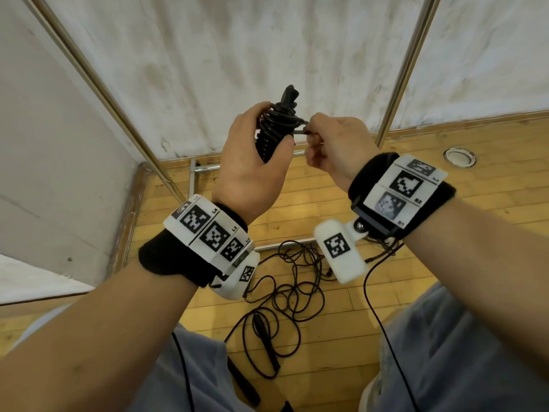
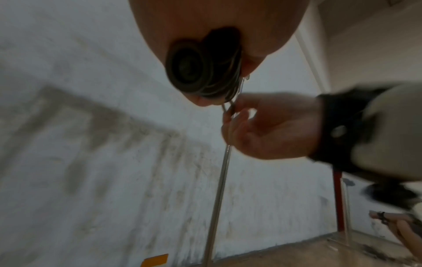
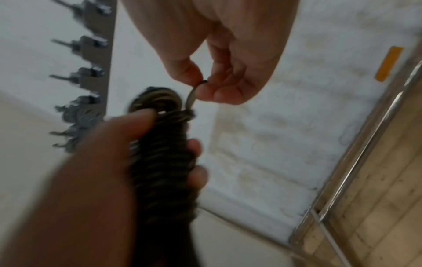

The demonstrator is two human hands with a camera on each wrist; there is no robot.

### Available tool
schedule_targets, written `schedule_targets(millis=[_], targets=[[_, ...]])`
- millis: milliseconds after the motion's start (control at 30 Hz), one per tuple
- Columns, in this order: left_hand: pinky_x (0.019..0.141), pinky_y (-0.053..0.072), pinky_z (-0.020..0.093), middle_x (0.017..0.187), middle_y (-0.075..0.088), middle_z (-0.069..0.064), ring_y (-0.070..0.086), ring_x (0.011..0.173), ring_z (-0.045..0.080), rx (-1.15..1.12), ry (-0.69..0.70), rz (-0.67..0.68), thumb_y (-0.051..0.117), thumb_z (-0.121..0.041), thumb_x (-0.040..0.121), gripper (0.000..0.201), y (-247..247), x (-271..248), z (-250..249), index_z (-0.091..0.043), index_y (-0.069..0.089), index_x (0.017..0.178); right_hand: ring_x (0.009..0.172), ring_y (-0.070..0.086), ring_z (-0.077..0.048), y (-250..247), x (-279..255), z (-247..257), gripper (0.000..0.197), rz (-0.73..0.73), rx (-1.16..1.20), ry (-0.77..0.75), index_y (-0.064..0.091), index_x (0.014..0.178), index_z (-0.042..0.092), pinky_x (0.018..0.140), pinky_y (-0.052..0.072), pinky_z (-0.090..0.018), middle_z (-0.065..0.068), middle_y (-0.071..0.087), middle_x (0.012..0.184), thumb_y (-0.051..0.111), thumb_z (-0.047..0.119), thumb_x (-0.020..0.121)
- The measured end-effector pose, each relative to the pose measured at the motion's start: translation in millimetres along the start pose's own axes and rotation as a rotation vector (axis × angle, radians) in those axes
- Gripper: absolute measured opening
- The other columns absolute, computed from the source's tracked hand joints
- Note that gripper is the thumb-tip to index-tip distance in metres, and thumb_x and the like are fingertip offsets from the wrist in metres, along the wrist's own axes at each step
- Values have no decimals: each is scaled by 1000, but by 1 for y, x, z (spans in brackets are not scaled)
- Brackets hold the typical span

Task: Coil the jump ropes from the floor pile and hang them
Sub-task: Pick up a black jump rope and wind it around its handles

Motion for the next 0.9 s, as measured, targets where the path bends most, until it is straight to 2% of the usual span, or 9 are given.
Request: schedule_targets(millis=[67,100,233,333,400,467,567,733,900], targets=[[84,53,39,111,60,1,61,99,18,-83,-69,34,55,-34,83,34,3,-2,1,-42,44,114,46,48,-18,-4,4,-1,17,5,39,30,55,71,5,48,44,-26,-5,45,61,51,7,87],[78,54,40,110,61,4,61,93,19,-123,-95,45,54,-31,84,33,4,-3,3,-38,43,115,48,52,-19,-2,4,-3,14,33,54,38,56,75,3,50,47,-28,-6,47,63,51,7,88],[58,50,27,93,58,1,58,70,12,-239,-202,110,51,-13,95,26,2,-2,16,-21,37,116,62,66,-20,11,-3,-9,12,152,13,4,65,93,3,59,54,-25,-10,64,75,55,10,92],[61,48,34,88,57,6,57,68,18,-349,-299,171,55,-11,90,30,4,-2,23,-16,36,113,58,66,-16,12,-5,-8,13,122,-48,-58,66,90,-1,60,56,-24,-12,66,74,54,4,91],[57,49,32,86,60,5,58,64,17,-378,-314,137,59,-27,84,36,2,-2,23,-16,41,113,56,65,-15,15,-7,-8,14,132,-68,-80,66,84,-1,60,56,-23,-10,66,69,54,2,91],[52,50,29,76,64,-4,60,57,14,-323,-283,29,62,-38,87,27,-3,0,20,-22,53,107,59,67,-16,20,-10,-9,17,161,-88,-99,67,81,3,60,56,-25,-7,67,68,54,7,92],[46,49,26,61,64,-8,59,48,13,-285,-308,-76,67,-33,86,13,-9,5,22,-21,63,91,60,67,-18,21,-10,-10,21,154,-54,-77,65,82,7,58,54,-25,-5,66,66,52,16,96],[47,49,28,66,64,1,59,48,17,-317,-338,-34,67,-23,82,14,-6,6,21,-11,64,89,48,58,-15,10,-3,-15,26,72,-4,-13,59,78,5,49,50,-25,-3,56,59,48,17,98],[41,46,25,63,68,0,63,48,18,-284,-362,-4,64,-25,85,15,-8,5,24,-11,64,83,42,55,-15,-3,7,-20,27,-10,-17,43,59,73,5,46,48,-25,-3,53,55,50,14,97]])
Point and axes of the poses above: each hand's wrist, its own x-axis towards the middle knuckle, its own y-axis out of the palm, z = x × y, the point moved 7 cm from there along x, towards the middle knuckle
